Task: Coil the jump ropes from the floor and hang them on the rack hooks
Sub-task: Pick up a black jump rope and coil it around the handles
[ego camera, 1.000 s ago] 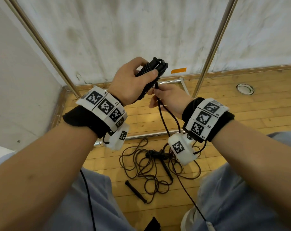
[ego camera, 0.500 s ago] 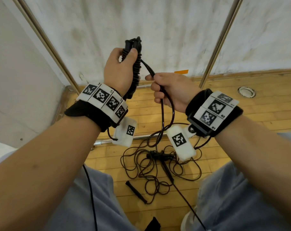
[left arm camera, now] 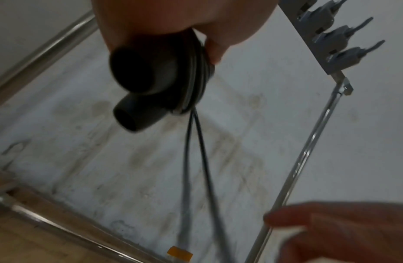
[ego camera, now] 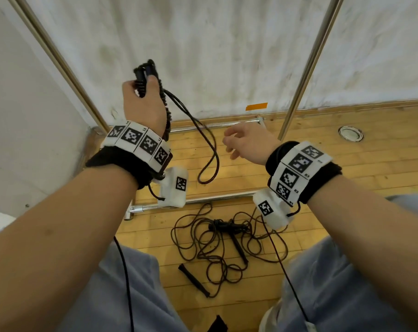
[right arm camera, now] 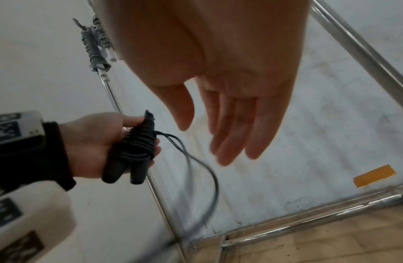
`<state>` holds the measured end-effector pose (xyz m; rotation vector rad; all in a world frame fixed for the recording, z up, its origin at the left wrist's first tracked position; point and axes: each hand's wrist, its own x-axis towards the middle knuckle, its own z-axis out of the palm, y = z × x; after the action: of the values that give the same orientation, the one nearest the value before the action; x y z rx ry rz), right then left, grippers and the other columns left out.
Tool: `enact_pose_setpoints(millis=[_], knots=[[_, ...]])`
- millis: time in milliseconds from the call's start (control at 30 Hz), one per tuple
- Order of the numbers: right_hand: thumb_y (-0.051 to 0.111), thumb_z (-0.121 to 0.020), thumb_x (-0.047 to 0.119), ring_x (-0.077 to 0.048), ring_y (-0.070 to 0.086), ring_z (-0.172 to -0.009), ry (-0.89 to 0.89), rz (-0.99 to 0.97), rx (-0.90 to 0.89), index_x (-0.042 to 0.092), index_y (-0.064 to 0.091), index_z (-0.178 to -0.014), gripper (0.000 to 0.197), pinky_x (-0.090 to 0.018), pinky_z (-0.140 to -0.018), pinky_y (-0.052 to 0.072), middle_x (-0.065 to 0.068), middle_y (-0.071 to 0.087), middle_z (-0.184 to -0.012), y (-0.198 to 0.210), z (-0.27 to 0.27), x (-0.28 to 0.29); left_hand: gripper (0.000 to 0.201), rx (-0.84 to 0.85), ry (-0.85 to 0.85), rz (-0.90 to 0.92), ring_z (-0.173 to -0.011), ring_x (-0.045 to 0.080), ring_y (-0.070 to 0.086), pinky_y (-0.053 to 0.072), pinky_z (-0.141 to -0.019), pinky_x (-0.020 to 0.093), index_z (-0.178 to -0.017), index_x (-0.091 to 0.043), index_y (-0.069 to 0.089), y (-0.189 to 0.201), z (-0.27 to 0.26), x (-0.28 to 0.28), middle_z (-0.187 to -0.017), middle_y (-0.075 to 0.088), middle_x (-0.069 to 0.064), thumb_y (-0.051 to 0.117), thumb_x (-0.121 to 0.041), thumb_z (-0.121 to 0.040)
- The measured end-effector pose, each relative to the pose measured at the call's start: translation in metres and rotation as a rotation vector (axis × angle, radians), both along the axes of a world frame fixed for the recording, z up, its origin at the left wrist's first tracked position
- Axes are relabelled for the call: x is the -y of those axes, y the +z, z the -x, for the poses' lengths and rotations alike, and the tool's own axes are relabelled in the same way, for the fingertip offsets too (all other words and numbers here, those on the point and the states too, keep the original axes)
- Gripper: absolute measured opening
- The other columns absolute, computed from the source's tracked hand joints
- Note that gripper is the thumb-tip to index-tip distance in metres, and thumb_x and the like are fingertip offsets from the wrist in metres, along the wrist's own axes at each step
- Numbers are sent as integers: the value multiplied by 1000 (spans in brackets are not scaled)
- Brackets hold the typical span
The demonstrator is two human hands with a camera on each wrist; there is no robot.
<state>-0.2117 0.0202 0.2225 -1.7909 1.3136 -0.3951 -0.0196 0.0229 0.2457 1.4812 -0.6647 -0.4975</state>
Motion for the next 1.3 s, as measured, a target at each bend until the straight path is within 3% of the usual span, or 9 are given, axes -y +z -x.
enact_pose_setpoints(millis=[100, 233, 467, 600, 700, 767, 900, 1100, 1300], knots=[[50, -95, 35, -18, 51, -112, -40, 105, -33, 17, 34, -143, 54, -27, -87, 38, -2, 51, -133, -1, -3, 1, 13, 79, -213, -150, -73, 29, 68, 59, -62, 39, -94, -22, 51, -3, 10, -6, -88, 66, 8, 57, -34, -90], [52, -94, 32, -18, 37, -134, -23, 135, 38, 20, 22, -148, 63, -38, -109, 34, 0, 35, -150, -5, -10, -1, 12, 32, -580, -230, -63, 29, 66, 54, -55, 37, -90, -19, 59, -4, 27, -15, -77, 68, 10, 61, -30, -89], [51, -93, 13, -24, 63, -96, -38, 183, 309, 14, 65, -102, 16, -47, -96, 45, -6, 69, -95, -9, -13, -6, 12, -24, -830, -220, -60, 28, 65, 51, -50, 32, -96, -13, 63, 10, 25, -24, -74, 67, 10, 58, -23, -93], [43, -97, 19, -6, 53, -54, -91, 129, 368, 22, 61, -92, 19, -31, -62, 49, 8, 52, -59, -9, -9, 0, 14, 134, -797, -223, -63, 31, 63, 52, -55, 38, -102, -16, 61, 12, 22, -26, -77, 65, 13, 59, -25, -92], [46, -96, 26, 5, 49, -62, -80, 326, 208, 21, 57, -108, 17, -15, -57, 34, 16, 51, -75, -12, -10, 3, 19, 364, -704, -214, -62, 26, 61, 54, -58, 40, -107, -20, 58, 8, 24, -25, -77, 64, 8, 60, -29, -91], [50, -94, 27, 3, 49, -67, -81, 446, 127, 19, 57, -101, 13, -8, -56, 32, 15, 51, -75, -13, -8, 3, 17, 461, -663, -192, -58, 18, 60, 54, -55, 36, -105, -26, 57, 6, 24, -24, -75, 63, 1, 60, -33, -90], [43, -98, 30, -4, 42, -53, -96, 471, 69, 16, 61, -88, 25, -9, -48, 33, 10, 44, -57, -11, -6, 5, 22, 593, -601, -169, -62, 13, 60, 49, -58, 31, -104, -33, 54, 2, 20, -23, -78, 63, -6, 56, -44, -86], [39, -99, 28, -5, 44, -55, -88, 411, 95, 14, 61, -88, 29, -7, -48, 34, 9, 46, -60, 0, -14, 0, 34, 871, -458, -250, -69, 12, 56, 42, -64, 30, -117, -30, 46, -7, 14, -17, -77, 53, -14, 51, -48, -90], [30, -101, 34, -7, 42, -52, -32, 396, 46, 19, 47, -64, 43, -15, -48, 30, 7, 45, -58, 18, -13, -4, 42, 1003, -431, -256, -80, 24, 59, 40, -64, 31, -129, -26, 39, -9, 16, -17, -95, 60, 0, 48, -46, -93]])
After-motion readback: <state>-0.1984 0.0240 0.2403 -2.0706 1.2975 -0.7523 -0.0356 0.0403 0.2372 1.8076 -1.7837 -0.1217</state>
